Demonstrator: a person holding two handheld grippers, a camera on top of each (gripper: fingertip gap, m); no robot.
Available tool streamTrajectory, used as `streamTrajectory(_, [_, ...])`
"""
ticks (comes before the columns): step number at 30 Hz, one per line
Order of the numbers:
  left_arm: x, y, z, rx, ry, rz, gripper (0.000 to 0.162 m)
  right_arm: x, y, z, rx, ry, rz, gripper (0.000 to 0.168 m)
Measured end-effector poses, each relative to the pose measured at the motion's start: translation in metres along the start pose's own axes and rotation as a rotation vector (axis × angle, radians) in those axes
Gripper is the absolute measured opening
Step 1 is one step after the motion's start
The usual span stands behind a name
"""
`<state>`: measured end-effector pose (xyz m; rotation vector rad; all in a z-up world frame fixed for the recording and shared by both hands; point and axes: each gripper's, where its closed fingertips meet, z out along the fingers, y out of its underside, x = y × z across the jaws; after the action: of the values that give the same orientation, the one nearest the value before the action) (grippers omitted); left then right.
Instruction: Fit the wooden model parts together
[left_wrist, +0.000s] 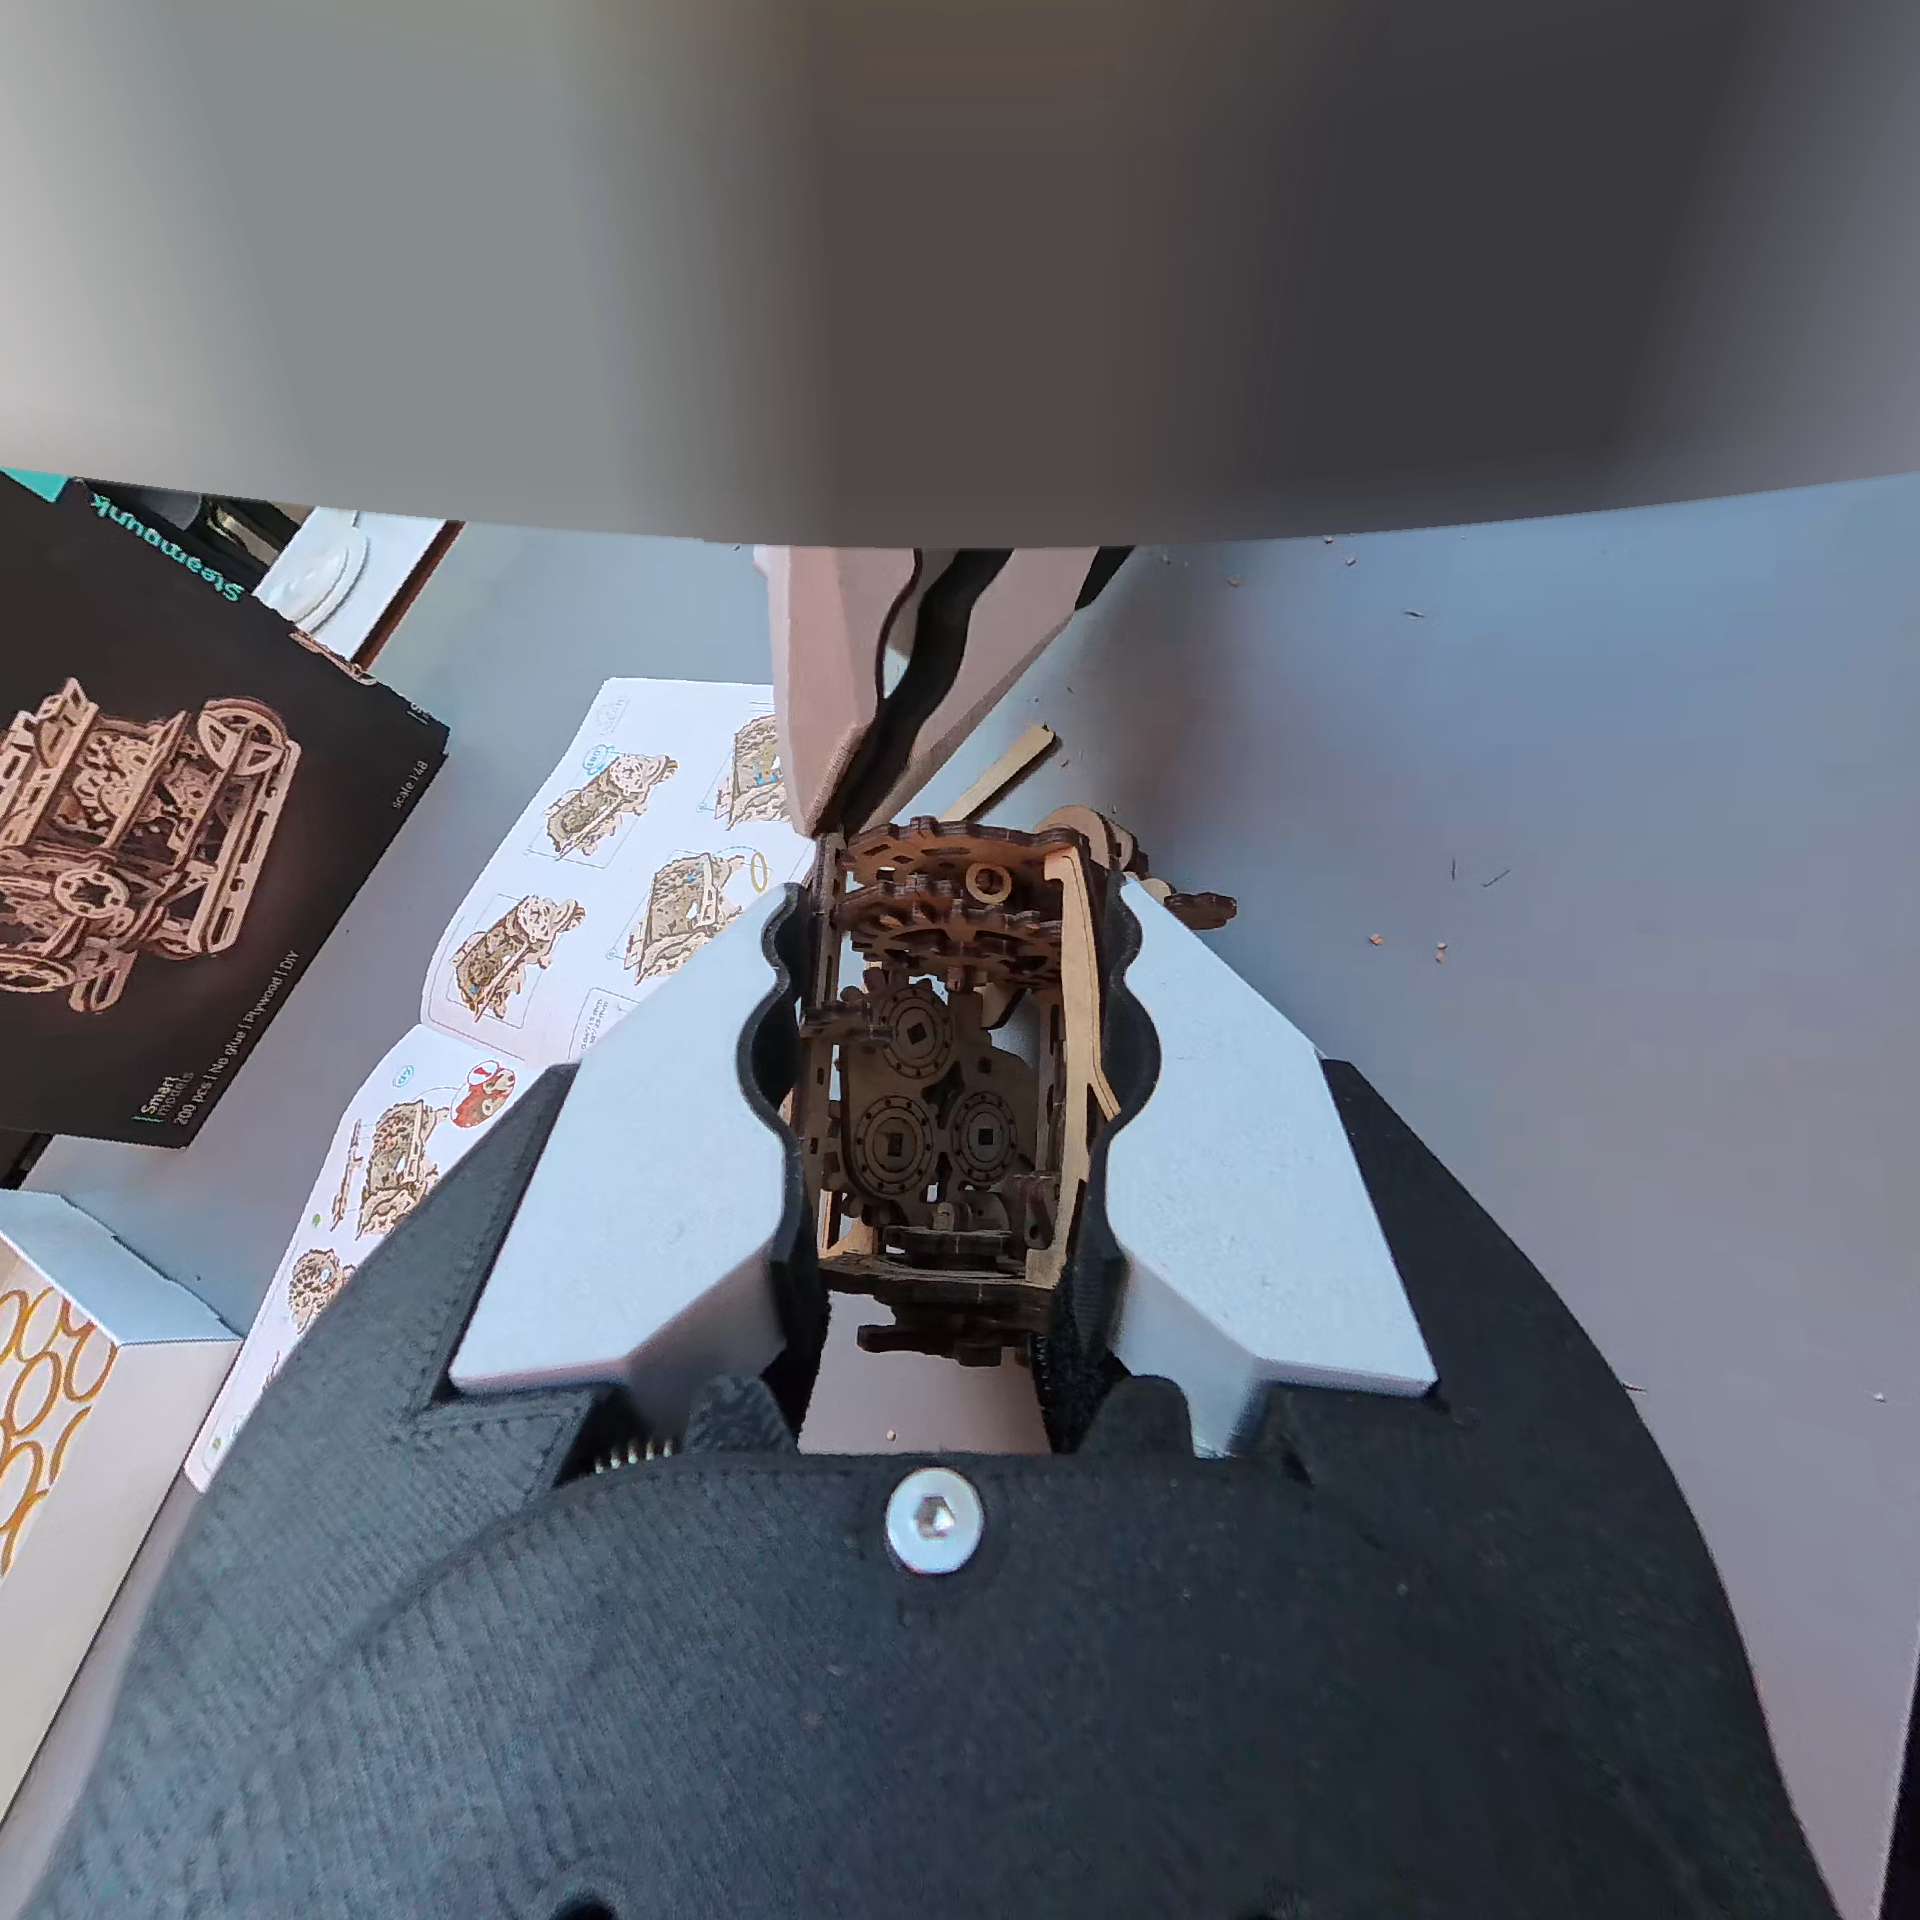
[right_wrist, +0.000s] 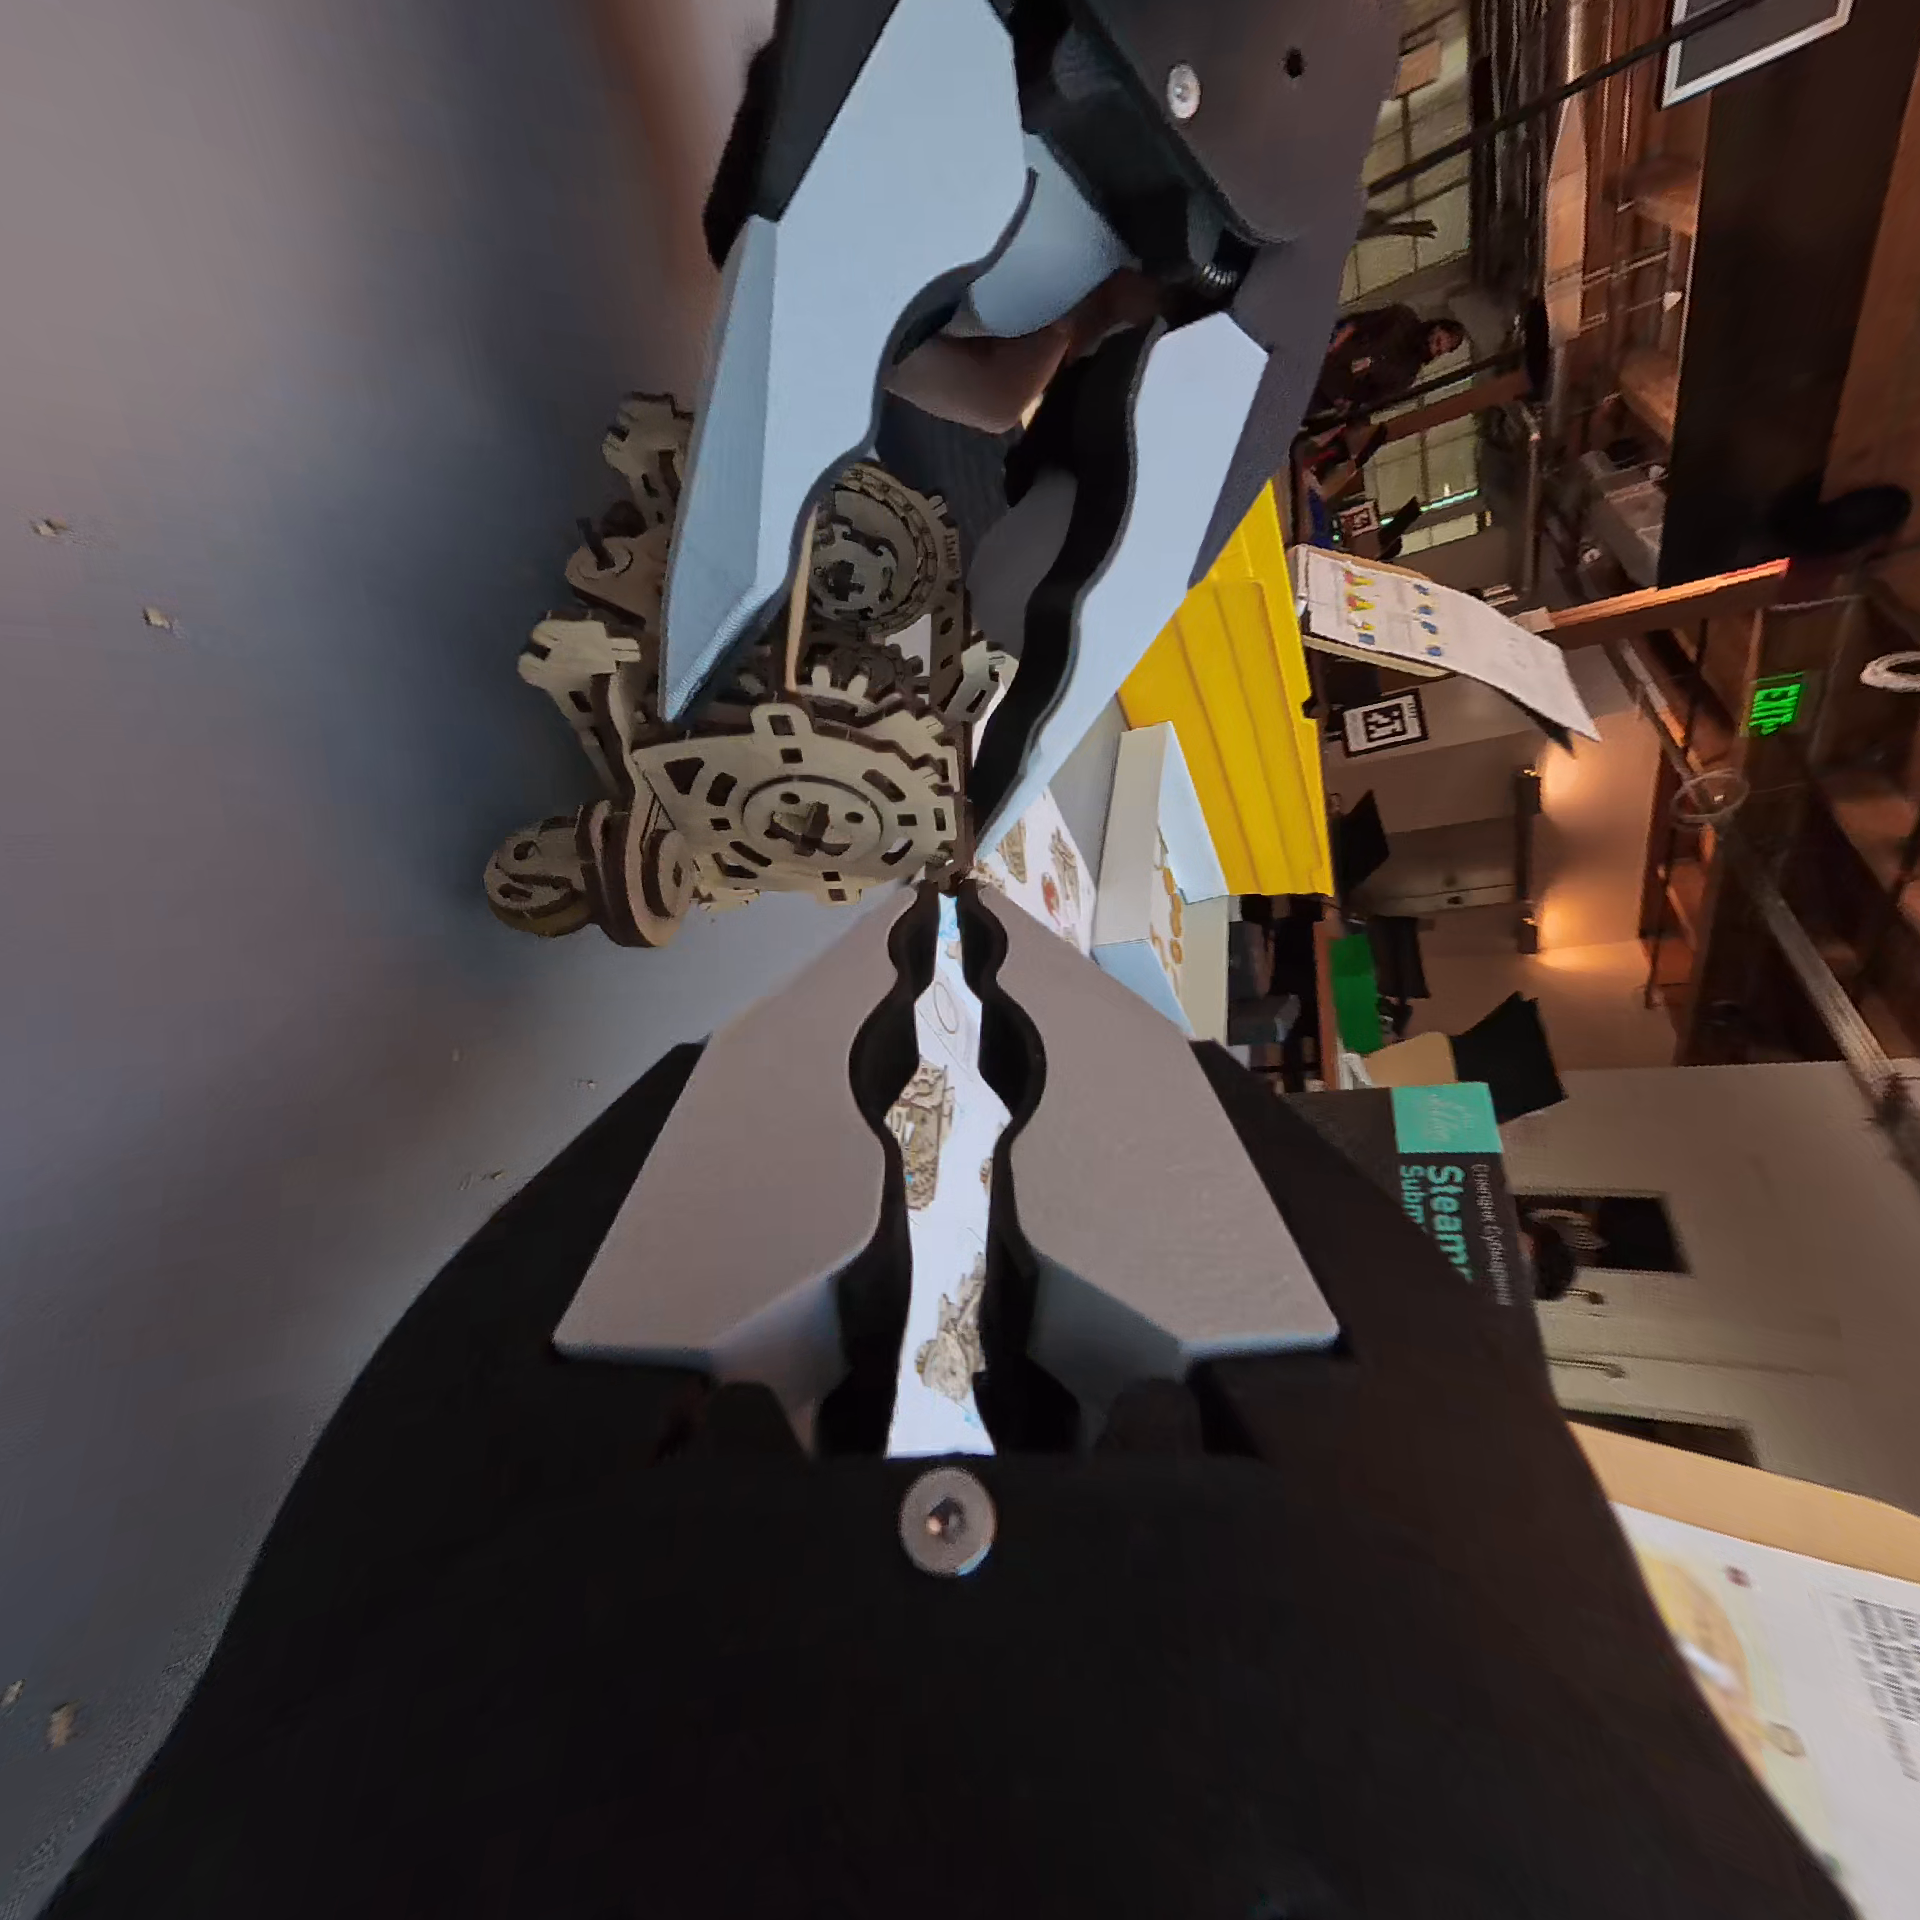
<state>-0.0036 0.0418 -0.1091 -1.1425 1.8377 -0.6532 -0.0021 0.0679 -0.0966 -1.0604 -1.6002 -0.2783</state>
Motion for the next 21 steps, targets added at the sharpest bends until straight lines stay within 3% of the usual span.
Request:
streamTrajectory(1, [0.000,0.000,0.000,0.003,0.003,0.002,0.055,0.000,0.000,-0.001,0.019,-0.021,0.054,0.003])
streamTrajectory(6, [0.002,-0.001,-0.001,0.016,0.017,0.017,0.055,-0.002,-0.006,-0.006,0.155,-0.179,0.406,0.010])
streamTrajectory(10, [0.003,-0.001,0.000,0.017,0.026,0.025,0.055,-0.001,-0.010,-0.006,0.202,-0.240,0.548,0.009])
streamTrajectory(14, [0.003,-0.001,0.000,0.020,0.030,0.035,0.055,0.003,-0.008,-0.006,0.208,-0.247,0.601,0.000])
streamTrajectory(21, [0.003,-0.001,-0.001,0.024,0.030,0.036,0.055,0.005,-0.007,-0.006,0.207,-0.234,0.600,0.005])
